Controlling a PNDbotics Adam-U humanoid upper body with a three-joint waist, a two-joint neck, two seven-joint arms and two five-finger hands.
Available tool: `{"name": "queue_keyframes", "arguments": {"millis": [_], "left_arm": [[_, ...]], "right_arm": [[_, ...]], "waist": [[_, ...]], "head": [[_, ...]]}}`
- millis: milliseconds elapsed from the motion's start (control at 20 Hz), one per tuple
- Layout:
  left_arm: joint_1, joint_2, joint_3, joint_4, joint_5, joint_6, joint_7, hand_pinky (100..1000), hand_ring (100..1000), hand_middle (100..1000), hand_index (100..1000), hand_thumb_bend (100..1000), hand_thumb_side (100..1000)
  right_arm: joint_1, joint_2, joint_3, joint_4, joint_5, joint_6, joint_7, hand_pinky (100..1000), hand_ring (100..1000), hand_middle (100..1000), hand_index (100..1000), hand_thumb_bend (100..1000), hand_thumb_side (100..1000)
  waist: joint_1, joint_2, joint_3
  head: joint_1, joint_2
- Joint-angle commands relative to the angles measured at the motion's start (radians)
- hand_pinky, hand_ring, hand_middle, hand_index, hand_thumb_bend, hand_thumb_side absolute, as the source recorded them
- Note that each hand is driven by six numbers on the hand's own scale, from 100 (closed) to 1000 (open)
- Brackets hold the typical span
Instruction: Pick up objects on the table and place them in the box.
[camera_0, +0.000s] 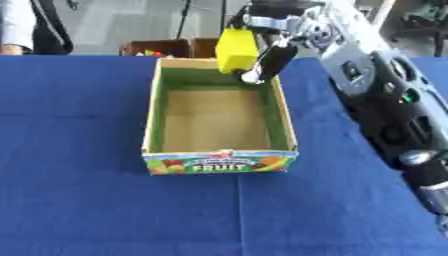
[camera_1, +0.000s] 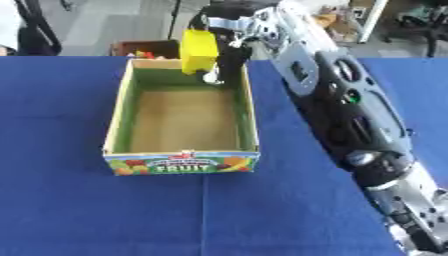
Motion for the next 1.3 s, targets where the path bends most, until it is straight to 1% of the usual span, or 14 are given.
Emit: {"name": "queue_keyframes", "arguments": {"millis": [50, 100, 150, 550, 700, 850, 950, 1000, 1050, 1100, 1150, 1200, 1300], "left_arm": [[-0.007, 0.001, -0.004, -0.019, 0.006, -0.001, -0.007, 488, 793, 852, 913, 100, 1000], [-0.008, 0.001, -0.005, -0.019, 0.007, -0.001, -0.008, 488, 793, 852, 913, 100, 1000], [-0.009, 0.000, -0.005, -0.019, 0.008, -0.001, -0.008, 488, 793, 852, 913, 100, 1000], [-0.014, -0.006, -0.008, -0.019, 0.012, -0.003, -0.012, 488, 793, 852, 913, 100, 1000], [-0.015, -0.007, -0.008, -0.019, 0.014, -0.004, -0.013, 487, 793, 852, 913, 100, 1000], [-0.017, -0.008, -0.008, -0.019, 0.014, -0.004, -0.013, 487, 792, 852, 913, 100, 1000], [-0.017, -0.008, -0.008, -0.019, 0.014, -0.004, -0.013, 487, 792, 852, 913, 100, 1000], [-0.017, -0.008, -0.008, -0.019, 0.014, -0.004, -0.013, 488, 792, 852, 913, 100, 1000], [-0.018, -0.008, -0.008, -0.019, 0.014, -0.004, -0.013, 488, 792, 852, 913, 100, 1000], [-0.018, -0.008, -0.008, -0.019, 0.014, -0.005, -0.013, 488, 792, 852, 913, 100, 1000], [-0.018, -0.008, -0.008, -0.019, 0.014, -0.005, -0.013, 488, 792, 852, 913, 100, 1000], [-0.018, -0.007, -0.008, -0.019, 0.014, -0.005, -0.013, 488, 792, 852, 913, 100, 1000], [-0.018, -0.007, -0.008, -0.019, 0.014, -0.005, -0.013, 488, 792, 852, 913, 100, 1000]], "right_arm": [[-0.023, 0.030, -0.002, 0.041, 0.028, -0.003, -0.004, 322, 525, 476, 598, 100, 245], [-0.021, 0.042, -0.003, 0.058, 0.033, -0.005, -0.006, 322, 524, 476, 599, 100, 230], [-0.018, 0.054, -0.004, 0.074, 0.037, -0.006, -0.009, 322, 524, 476, 599, 100, 242], [0.001, 0.130, -0.007, 0.178, 0.065, -0.015, -0.019, 345, 542, 485, 609, 100, 245], [0.007, 0.146, -0.008, 0.216, 0.069, -0.022, -0.013, 371, 564, 501, 626, 100, 246], [0.010, 0.156, -0.008, 0.242, 0.072, -0.034, -0.003, 416, 599, 531, 657, 100, 251], [0.011, 0.158, -0.006, 0.253, 0.078, -0.045, 0.008, 467, 632, 565, 682, 110, 278], [0.011, 0.158, -0.006, 0.256, 0.082, -0.051, 0.013, 495, 653, 589, 704, 187, 308], [0.011, 0.158, -0.006, 0.258, 0.087, -0.057, 0.018, 536, 684, 631, 747, 280, 350], [0.011, 0.158, -0.005, 0.260, 0.092, -0.064, 0.025, 574, 721, 690, 810, 408, 397], [0.011, 0.157, -0.005, 0.261, 0.098, -0.071, 0.033, 609, 757, 737, 843, 500, 430], [0.010, 0.155, -0.005, 0.261, 0.105, -0.077, 0.039, 630, 781, 780, 877, 555, 445], [0.009, 0.153, -0.009, 0.256, 0.118, -0.083, 0.047, 654, 808, 812, 907, 618, 456]], "waist": [[-0.009, -0.039, 0.005], [-0.009, -0.038, 0.008], [-0.009, -0.037, 0.010], [-0.010, -0.032, 0.026], [-0.011, -0.030, 0.029], [-0.012, -0.029, 0.030], [-0.013, -0.029, 0.030], [-0.013, -0.029, 0.029], [-0.013, -0.029, 0.029], [-0.012, -0.029, 0.029], [-0.012, -0.029, 0.028], [-0.012, -0.029, 0.028], [-0.012, -0.029, 0.026]], "head": [[-0.009, -0.017], [-0.012, -0.017], [-0.013, -0.017], [-0.024, -0.013], [-0.025, -0.012], [-0.025, -0.011], [-0.025, -0.011], [-0.026, -0.011], [-0.026, -0.010], [-0.026, -0.010], [-0.026, -0.009], [-0.027, -0.008], [-0.029, -0.006]]}}
